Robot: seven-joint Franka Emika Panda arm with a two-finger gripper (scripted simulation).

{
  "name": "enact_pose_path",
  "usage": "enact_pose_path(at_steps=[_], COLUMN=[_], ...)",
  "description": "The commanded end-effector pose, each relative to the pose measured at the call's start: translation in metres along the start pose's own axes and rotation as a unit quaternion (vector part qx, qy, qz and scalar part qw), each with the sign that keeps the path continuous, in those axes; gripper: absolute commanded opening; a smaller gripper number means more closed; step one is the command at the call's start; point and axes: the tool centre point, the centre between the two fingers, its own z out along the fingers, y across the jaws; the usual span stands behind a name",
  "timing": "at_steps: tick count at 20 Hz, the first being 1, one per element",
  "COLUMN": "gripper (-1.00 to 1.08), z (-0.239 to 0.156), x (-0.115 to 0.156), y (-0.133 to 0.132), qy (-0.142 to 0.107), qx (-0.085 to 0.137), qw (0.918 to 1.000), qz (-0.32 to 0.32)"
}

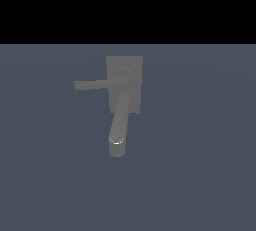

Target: Turn on the faucet by rotating a designated handle.

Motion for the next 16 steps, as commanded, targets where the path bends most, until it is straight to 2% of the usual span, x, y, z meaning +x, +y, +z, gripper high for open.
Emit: enact_pose_path(at_steps=[1,4,8,12,16], gripper=[-1.00,-1.00,-1.00,-1.00,-1.00], z=[-0.018,-0.041,-0.070,-0.098,-0.123], x=[0.024,0.053,0.091,0.124,0.152], y=[0.001,-0.007,-0.032,-0.071,-0.124], qy=[0.030,0.067,0.117,0.167,0.215], qx=[-0.031,-0.062,-0.095,-0.117,-0.128], qw=[0.9989,0.9947,0.9842,0.9683,0.9471], qz=[-0.019,-0.047,-0.092,-0.144,-0.202])
